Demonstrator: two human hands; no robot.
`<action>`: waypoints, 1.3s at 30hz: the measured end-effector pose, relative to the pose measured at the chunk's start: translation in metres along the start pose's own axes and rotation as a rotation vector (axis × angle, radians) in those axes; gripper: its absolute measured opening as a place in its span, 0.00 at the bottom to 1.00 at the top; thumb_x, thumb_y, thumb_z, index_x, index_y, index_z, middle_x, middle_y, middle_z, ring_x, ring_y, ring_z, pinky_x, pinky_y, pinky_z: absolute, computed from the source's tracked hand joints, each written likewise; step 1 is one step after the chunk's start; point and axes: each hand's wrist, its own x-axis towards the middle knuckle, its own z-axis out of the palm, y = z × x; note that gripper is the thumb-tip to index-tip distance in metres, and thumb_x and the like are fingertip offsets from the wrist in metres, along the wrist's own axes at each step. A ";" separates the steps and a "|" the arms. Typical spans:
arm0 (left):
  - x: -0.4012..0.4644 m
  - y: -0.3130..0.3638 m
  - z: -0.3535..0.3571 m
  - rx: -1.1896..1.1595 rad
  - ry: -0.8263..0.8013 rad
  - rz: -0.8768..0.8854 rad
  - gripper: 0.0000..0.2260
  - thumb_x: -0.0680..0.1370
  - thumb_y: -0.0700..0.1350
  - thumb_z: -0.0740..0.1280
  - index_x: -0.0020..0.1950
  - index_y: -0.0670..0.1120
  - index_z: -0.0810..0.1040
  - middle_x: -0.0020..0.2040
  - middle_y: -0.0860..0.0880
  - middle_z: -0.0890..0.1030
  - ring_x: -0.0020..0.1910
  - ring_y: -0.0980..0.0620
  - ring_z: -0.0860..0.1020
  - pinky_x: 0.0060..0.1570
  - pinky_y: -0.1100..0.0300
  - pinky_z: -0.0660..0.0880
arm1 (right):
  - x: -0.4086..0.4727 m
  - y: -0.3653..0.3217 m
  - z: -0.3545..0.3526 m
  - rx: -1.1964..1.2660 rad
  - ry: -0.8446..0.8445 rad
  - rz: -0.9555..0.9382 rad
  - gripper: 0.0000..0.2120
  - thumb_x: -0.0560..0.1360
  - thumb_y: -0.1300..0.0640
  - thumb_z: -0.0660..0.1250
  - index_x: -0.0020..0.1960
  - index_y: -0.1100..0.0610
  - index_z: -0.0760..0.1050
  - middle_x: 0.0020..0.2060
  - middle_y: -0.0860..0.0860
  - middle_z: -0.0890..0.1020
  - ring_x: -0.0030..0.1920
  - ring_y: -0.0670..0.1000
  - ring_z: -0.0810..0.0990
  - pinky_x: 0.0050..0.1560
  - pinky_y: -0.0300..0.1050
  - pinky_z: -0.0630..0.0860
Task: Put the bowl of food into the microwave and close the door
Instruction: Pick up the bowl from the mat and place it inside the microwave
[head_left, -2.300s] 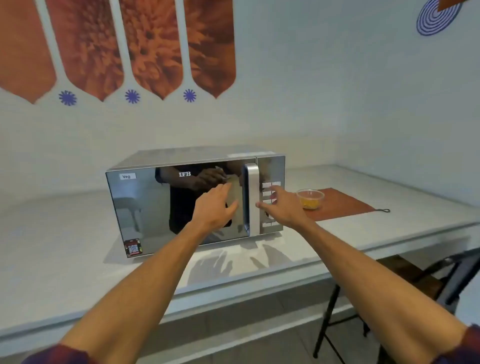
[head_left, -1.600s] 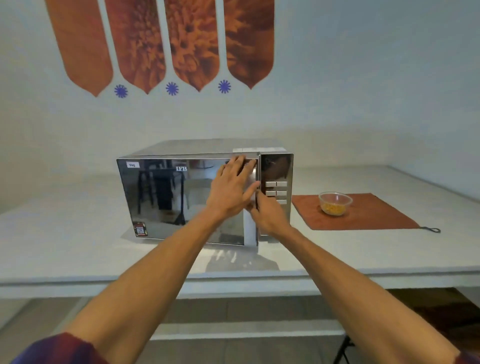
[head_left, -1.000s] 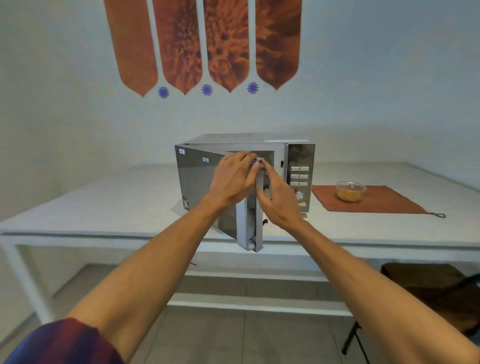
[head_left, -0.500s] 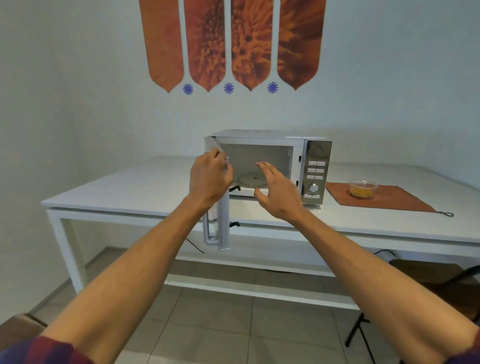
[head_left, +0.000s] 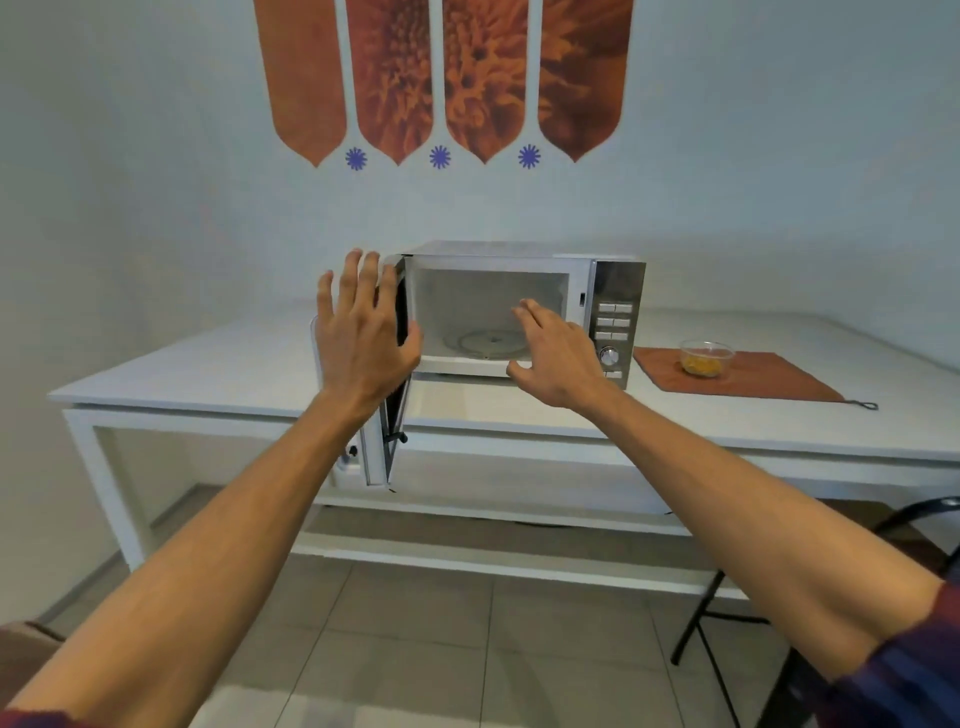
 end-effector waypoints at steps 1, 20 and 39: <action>0.002 0.013 0.006 -0.017 0.001 0.044 0.29 0.74 0.53 0.61 0.72 0.40 0.65 0.73 0.39 0.67 0.75 0.41 0.60 0.73 0.42 0.54 | 0.000 0.008 0.001 -0.016 0.001 0.006 0.35 0.74 0.47 0.63 0.76 0.58 0.57 0.77 0.56 0.59 0.75 0.56 0.60 0.70 0.56 0.62; 0.047 0.338 0.231 -0.505 -0.357 0.146 0.30 0.76 0.57 0.62 0.74 0.44 0.64 0.73 0.42 0.69 0.72 0.42 0.67 0.71 0.46 0.61 | -0.040 0.338 0.049 -0.189 -0.130 0.217 0.29 0.73 0.49 0.63 0.71 0.58 0.64 0.73 0.58 0.66 0.71 0.60 0.66 0.67 0.61 0.65; 0.093 0.489 0.388 -1.140 -0.624 -0.750 0.15 0.81 0.48 0.59 0.66 0.47 0.72 0.62 0.44 0.77 0.53 0.48 0.76 0.52 0.53 0.77 | -0.009 0.517 0.148 0.764 0.075 0.762 0.52 0.46 0.24 0.72 0.64 0.50 0.69 0.58 0.49 0.78 0.50 0.49 0.76 0.47 0.44 0.71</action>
